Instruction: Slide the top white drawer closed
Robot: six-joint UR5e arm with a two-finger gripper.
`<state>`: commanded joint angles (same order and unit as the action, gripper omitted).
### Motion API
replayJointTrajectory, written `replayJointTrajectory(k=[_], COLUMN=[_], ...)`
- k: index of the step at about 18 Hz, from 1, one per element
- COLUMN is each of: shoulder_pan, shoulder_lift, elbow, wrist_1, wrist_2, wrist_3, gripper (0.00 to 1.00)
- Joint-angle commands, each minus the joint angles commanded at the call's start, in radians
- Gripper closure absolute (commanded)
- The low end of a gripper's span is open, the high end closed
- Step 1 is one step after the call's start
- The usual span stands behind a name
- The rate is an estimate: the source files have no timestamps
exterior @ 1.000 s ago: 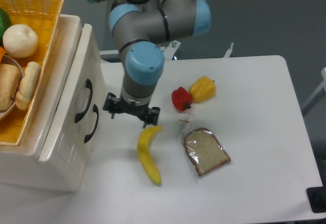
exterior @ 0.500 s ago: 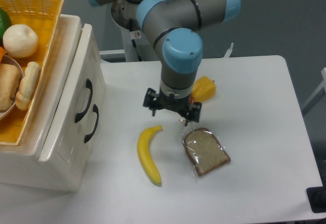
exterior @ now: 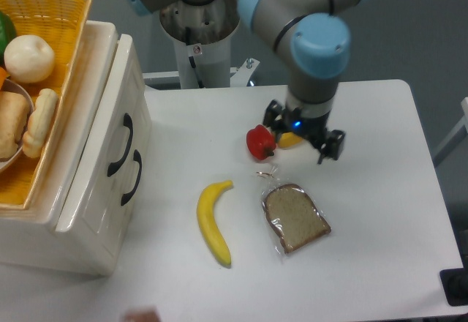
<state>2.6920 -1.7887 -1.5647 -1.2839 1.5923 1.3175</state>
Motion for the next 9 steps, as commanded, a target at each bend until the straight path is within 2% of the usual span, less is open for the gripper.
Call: replayJointTrajectory(k=[4,9], shoulder_pan=[0.043,0.086], shoulder_lift=[0.034,0.08], elbow=[-0.009,-0.069], wrist_1=[-0.002,0.0], wrist_2=[0.003,0.0], wrist_3=[0.098,0.206], gripper=[0.0,0.0])
